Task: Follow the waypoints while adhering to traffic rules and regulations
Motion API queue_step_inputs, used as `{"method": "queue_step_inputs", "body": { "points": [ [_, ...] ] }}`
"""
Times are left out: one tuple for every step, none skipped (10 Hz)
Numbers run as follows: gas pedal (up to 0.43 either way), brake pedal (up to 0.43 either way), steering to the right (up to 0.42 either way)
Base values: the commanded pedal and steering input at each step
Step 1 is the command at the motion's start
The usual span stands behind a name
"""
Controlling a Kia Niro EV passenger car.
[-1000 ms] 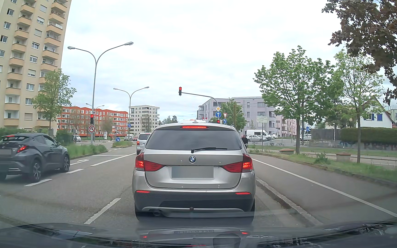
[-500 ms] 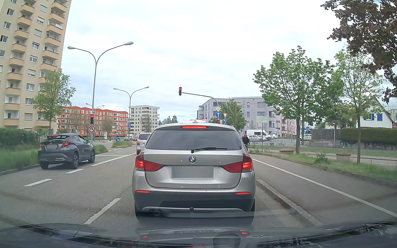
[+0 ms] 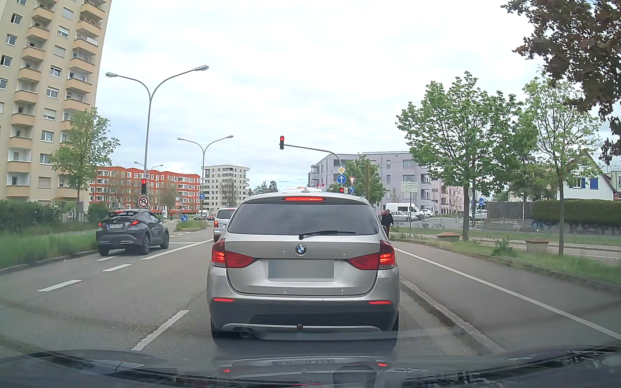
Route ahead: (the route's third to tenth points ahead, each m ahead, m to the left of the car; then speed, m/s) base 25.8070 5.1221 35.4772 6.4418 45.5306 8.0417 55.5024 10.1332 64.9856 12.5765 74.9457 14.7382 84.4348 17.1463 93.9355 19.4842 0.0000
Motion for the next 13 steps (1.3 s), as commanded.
{"method": "queue_step_inputs", "body": {
  "points": [
    [0.000, 0.250, -0.009],
    [0.000, 0.250, -0.009],
    [0.000, 0.244, -0.009],
    [0.000, 0.250, -0.009],
    [0.000, 0.250, -0.009],
    [0.000, 0.250, -0.009],
    [0.000, 0.250, -0.009],
    [0.000, 0.250, -0.009],
    [0.000, 0.250, -0.009],
    [0.000, 0.250, -0.009],
    [0.000, 0.250, -0.009],
    [0.000, 0.250, -0.009],
    [0.000, 0.250, -0.009]
  ]
}}
